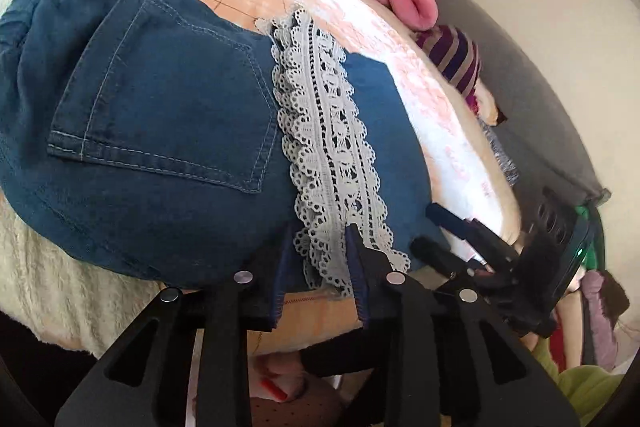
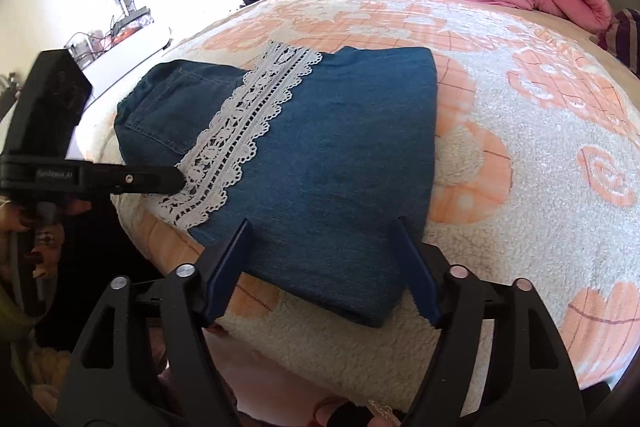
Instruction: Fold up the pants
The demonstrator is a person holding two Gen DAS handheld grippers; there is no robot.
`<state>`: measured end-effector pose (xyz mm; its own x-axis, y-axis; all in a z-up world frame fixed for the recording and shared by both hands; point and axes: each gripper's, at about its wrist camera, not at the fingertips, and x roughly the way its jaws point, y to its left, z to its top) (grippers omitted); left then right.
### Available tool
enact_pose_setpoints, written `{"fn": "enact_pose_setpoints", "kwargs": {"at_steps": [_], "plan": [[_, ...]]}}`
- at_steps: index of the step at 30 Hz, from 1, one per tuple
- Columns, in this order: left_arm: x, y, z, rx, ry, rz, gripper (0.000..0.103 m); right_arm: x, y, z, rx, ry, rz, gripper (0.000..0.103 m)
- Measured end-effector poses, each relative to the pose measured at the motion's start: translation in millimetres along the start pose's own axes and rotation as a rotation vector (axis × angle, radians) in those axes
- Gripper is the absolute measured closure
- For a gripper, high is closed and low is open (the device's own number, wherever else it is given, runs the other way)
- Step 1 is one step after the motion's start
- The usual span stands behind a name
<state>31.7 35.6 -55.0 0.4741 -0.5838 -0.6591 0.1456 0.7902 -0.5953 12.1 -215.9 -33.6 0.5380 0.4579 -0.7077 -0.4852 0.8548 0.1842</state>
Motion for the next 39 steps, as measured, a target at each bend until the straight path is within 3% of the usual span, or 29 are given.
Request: {"fn": "enact_pose_setpoints", "kwargs": {"at_steps": [6,13,17,20,25,28,31,34,36,38,39], "plan": [[-30.6,-26.5,6.5,0.155,-0.116,0.078,0.06,-24.3,-12.5,8.6,0.039,-0.077,-0.025,0.037],[-20.4,-65.0,-1.4,0.356,-0.122,0.112,0.058,-35.5,-23.3,54.7,-0.056,-0.102,-0.13,0.036],[-0.3,-76.8,-12.8,0.438,-0.087,0.141,0.058,-17.8,-9.9,99.9,-0.131,-0.08,-0.068,0.033],[18.5,-70.5,-21.1,0.42,-0.026,0.149,0.059,11.3,10.5,125.3,-0.193,-0.031,-0.006,0.033],[21.0,-64.5,-19.4,0.408,-0.028,0.124,0.059,71.2,31.5,160.0,-0.237,0.078,0.063,0.033],[20.2,-64.8,-21.9,0.415,-0.029,0.12,0.058,104.9,35.5,171.3,-0.243,0.156,0.086,0.046],[17.6,-62.1,-26.0,0.413,-0.029,0.11,0.058,135.5,41.6,171.7,-0.273,0.254,0.137,0.047],[16.5,-60.8,-24.3,0.398,-0.031,0.093,0.058,153.8,45.3,169.3,-0.298,0.299,0.14,0.047],[15.8,-59.9,-23.8,0.391,-0.034,0.086,0.058,160.7,47.8,163.8,-0.306,0.32,0.155,0.066],[12.2,-57.6,-22.7,0.391,-0.039,0.086,0.058,154.0,49.0,162.5,-0.314,0.299,0.161,0.078],[10.3,-57.0,-21.9,0.394,-0.042,0.088,0.058,149.7,47.6,164.0,-0.304,0.283,0.161,0.079]]}}
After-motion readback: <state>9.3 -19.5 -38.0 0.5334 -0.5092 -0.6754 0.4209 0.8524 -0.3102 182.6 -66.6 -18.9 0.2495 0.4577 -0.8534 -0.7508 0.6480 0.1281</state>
